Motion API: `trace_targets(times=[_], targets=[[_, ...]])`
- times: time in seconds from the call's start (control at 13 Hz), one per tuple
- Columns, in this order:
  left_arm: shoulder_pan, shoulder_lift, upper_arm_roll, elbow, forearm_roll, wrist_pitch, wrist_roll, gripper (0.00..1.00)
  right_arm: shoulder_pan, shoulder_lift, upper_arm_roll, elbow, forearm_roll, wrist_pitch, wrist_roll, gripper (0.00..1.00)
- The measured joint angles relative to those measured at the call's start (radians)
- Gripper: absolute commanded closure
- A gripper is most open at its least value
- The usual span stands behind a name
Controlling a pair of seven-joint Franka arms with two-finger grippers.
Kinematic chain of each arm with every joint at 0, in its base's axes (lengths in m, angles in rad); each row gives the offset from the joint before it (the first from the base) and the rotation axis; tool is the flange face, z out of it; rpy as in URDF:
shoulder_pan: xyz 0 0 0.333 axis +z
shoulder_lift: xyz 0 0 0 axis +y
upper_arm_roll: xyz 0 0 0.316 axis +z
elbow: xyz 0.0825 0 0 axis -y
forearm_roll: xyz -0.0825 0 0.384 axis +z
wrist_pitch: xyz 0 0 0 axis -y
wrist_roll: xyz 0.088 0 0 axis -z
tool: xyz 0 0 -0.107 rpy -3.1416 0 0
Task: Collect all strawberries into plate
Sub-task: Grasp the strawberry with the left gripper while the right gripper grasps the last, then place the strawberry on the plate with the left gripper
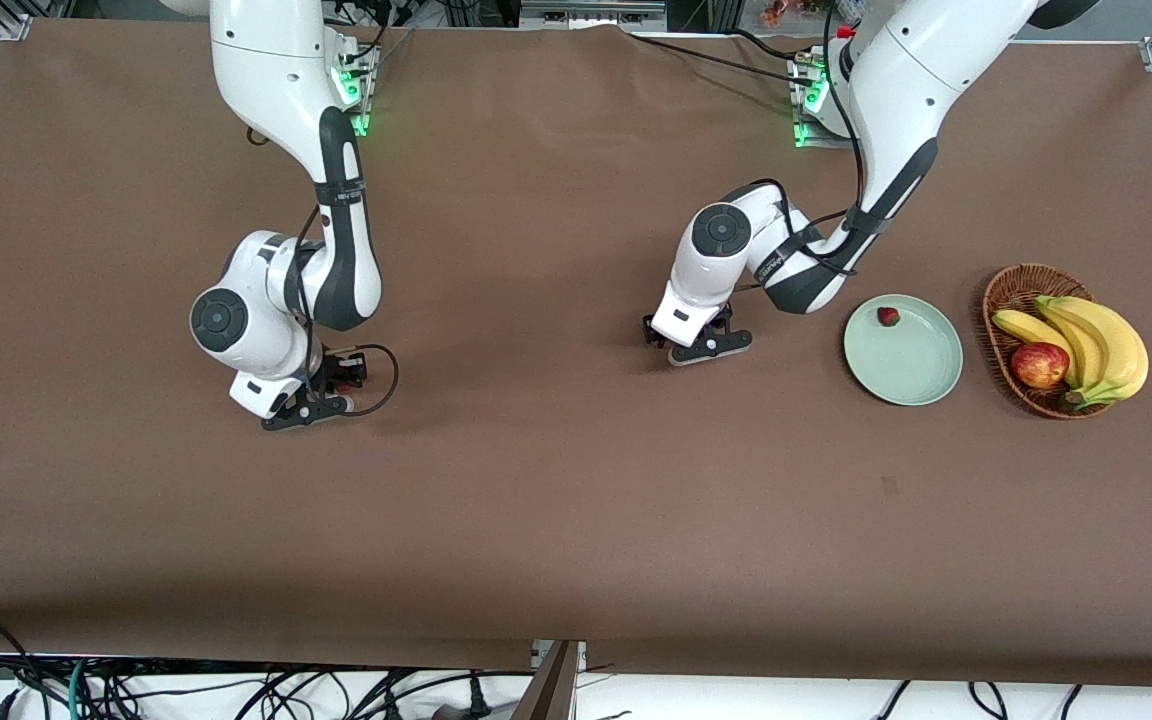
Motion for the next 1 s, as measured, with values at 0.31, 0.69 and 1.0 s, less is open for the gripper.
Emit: trace_targets(times=[0.31,0.69,1.0], targets=[[0.003,-0.004,-0.004,0.030,-0.002,-0.087,0.000,0.97,0.000,0.000,0.006,-0.006,0.013,0.008,-0.018,0.77],[0.038,-0.113,0.010,0.166,-0.344,-0.362,0.332,0.97,0.001,-0.030,-0.001,0.043,0.025,-0.090,0.011,0.77],[0.052,-0.268,0.226,0.177,-0.513,-0.543,0.734,0.97,0.006,-0.052,-0.014,0.188,0.025,-0.282,0.207,0.77]])
